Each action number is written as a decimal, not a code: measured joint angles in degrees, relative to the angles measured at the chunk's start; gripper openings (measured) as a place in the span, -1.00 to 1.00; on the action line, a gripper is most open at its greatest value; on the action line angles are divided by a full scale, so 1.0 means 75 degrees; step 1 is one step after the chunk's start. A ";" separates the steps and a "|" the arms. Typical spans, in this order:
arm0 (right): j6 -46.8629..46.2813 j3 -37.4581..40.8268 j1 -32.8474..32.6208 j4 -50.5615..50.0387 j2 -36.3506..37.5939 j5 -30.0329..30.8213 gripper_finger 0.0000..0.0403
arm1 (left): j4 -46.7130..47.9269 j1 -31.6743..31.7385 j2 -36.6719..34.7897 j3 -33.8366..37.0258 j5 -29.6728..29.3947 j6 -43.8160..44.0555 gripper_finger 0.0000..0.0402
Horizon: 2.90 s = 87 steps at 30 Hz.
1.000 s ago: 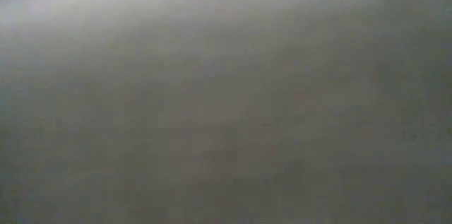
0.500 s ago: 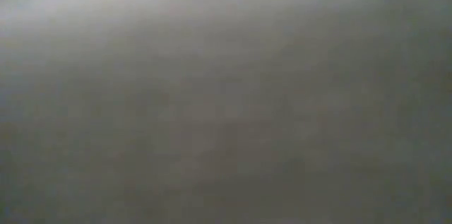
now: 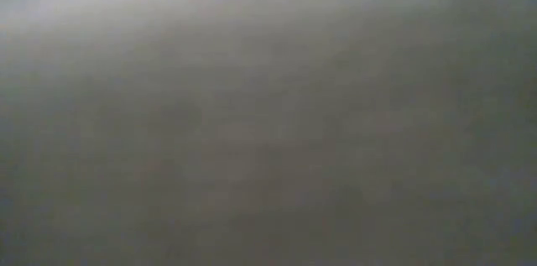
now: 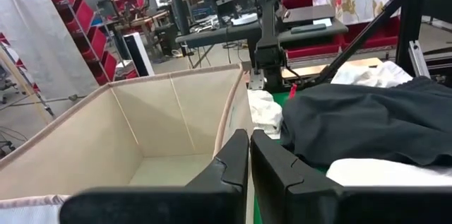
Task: Sort clothes
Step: Put the left white cloth into the blue laundry bin
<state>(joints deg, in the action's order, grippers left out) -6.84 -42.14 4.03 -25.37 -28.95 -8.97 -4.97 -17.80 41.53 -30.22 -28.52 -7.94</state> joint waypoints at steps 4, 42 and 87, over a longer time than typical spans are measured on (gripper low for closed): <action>-0.0131 -0.0058 0.0000 -0.0017 -0.0003 0.0000 -0.94 | -0.0003 0.0000 0.0001 0.0003 0.0004 -0.0060 -1.00; -0.1735 -0.2097 -0.1066 -0.5490 -0.1150 -0.0698 -0.94 | -0.0019 0.0000 0.0016 0.0015 -0.0212 -0.0247 -1.00; -0.5306 -0.2068 -0.7210 -0.6413 -0.5036 -0.0526 -0.57 | -0.0026 0.0003 0.0024 0.0017 -0.0404 0.0133 -1.00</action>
<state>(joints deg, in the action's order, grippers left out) -46.63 -57.65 -50.04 -73.47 -66.72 -12.92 -5.17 -17.78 41.71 -30.09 -31.55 -6.94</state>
